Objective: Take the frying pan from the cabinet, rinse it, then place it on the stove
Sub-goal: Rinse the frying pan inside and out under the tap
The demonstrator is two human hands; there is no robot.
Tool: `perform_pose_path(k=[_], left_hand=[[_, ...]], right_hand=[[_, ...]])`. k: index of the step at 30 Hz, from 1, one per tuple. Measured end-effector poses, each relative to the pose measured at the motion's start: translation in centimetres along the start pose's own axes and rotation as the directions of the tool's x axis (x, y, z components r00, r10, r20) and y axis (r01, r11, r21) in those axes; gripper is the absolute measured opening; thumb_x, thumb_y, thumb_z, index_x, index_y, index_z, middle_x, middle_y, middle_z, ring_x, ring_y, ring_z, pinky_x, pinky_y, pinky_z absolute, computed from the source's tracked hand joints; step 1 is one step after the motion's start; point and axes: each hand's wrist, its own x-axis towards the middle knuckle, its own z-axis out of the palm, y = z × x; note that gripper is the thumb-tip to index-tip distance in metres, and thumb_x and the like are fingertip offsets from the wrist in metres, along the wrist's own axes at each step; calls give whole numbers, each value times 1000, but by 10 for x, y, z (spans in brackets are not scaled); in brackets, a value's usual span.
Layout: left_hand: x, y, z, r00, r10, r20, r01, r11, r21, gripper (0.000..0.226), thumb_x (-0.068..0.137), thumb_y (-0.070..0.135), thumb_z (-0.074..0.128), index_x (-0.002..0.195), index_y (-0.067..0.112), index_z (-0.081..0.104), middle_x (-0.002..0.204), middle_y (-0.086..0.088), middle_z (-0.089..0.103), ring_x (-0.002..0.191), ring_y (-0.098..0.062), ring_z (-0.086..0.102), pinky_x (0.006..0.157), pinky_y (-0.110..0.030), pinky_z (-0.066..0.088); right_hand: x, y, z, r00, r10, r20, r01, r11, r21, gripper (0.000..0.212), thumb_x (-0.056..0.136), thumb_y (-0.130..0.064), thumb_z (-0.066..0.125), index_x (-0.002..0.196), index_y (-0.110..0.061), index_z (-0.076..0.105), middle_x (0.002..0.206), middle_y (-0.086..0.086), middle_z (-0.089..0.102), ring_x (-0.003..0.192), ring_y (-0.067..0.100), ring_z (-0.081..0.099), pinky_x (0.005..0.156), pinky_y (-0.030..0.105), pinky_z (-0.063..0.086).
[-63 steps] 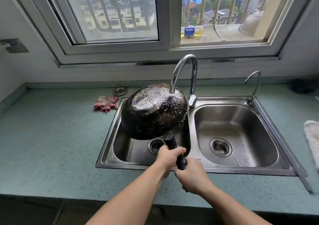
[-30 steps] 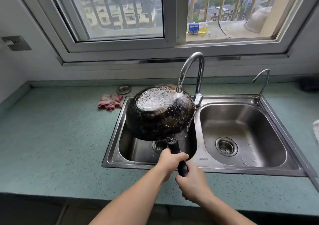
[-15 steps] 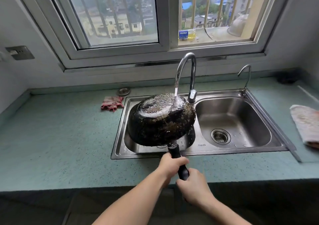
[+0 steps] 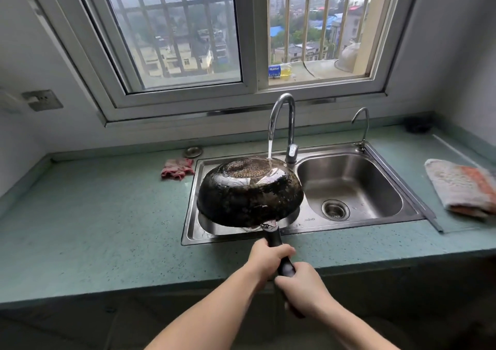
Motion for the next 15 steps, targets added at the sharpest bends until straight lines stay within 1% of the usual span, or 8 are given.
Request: perform_pose_path(k=[2, 3, 5, 6, 8, 10, 12, 15], left_hand=[[-2, 4, -3, 999, 22, -29, -22, 1000, 15, 25, 66, 16, 78, 70, 13, 53, 63, 0, 50, 57, -13, 49, 55, -23, 41], [-2, 5, -5, 999, 26, -40, -26, 999, 19, 24, 72, 12, 76, 69, 14, 52, 63, 0, 50, 58, -13, 48, 55, -24, 41], [-4, 8, -7, 999, 8, -49, -7, 1000, 17, 23, 74, 13, 74, 69, 14, 52, 64, 0, 50, 58, -14, 48, 55, -24, 40], [-4, 9, -8, 999, -21, -40, 20, 1000, -3, 22, 71, 17, 74, 68, 13, 52, 62, -1, 50, 55, -14, 48, 53, -23, 40], [-4, 10, -9, 993, -114, 33, 117, 989, -92, 23, 70, 21, 71, 62, 12, 51, 53, 0, 48, 44, -13, 45, 47, -20, 37], [-2, 13, -9, 969, -202, 142, 229, 949, -218, 31, 82, 20, 63, 57, 14, 46, 48, 1, 45, 38, -12, 40, 43, -21, 35], [3, 16, -9, 951, -226, 210, 286, 903, -322, 35, 88, 20, 56, 56, 16, 43, 48, 1, 43, 39, -11, 38, 44, -23, 34], [13, 20, -5, 949, -225, 221, 298, 868, -397, 37, 88, 20, 52, 52, 17, 42, 46, 1, 43, 40, -11, 37, 43, -20, 31]], right_hand=[[0, -6, 0, 998, 22, 55, -26, 997, 73, 14, 75, -6, 51, 62, -10, 47, 35, 2, 49, 26, 12, 44, 36, 16, 31], [0, -8, 0, 996, 35, 84, -44, 993, 110, 11, 72, -9, 52, 62, -9, 48, 35, 2, 49, 26, 13, 42, 36, 16, 31], [0, -12, 2, 990, 50, 135, -75, 980, 185, 7, 62, -15, 50, 61, -8, 48, 36, 2, 48, 27, 14, 41, 37, 16, 31], [1, -12, 3, 986, 52, 158, -86, 972, 219, 7, 62, -14, 51, 61, -8, 48, 37, 1, 49, 28, 13, 42, 38, 17, 31], [4, -11, 4, 978, 50, 205, -108, 952, 286, 11, 74, -7, 54, 65, -9, 48, 40, -2, 49, 30, 11, 42, 39, 17, 31], [8, -10, 3, 965, 53, 259, -147, 921, 360, 18, 82, 1, 52, 68, -9, 47, 43, -1, 48, 32, 10, 40, 39, 16, 30], [11, -11, 0, 944, 57, 325, -211, 861, 462, 20, 84, 2, 51, 69, -11, 46, 47, 0, 45, 32, 9, 37, 37, 14, 28], [20, -15, -7, 894, 73, 442, -363, 696, 620, 22, 87, 0, 48, 70, -14, 43, 49, -2, 41, 30, 5, 32, 31, 14, 24]])
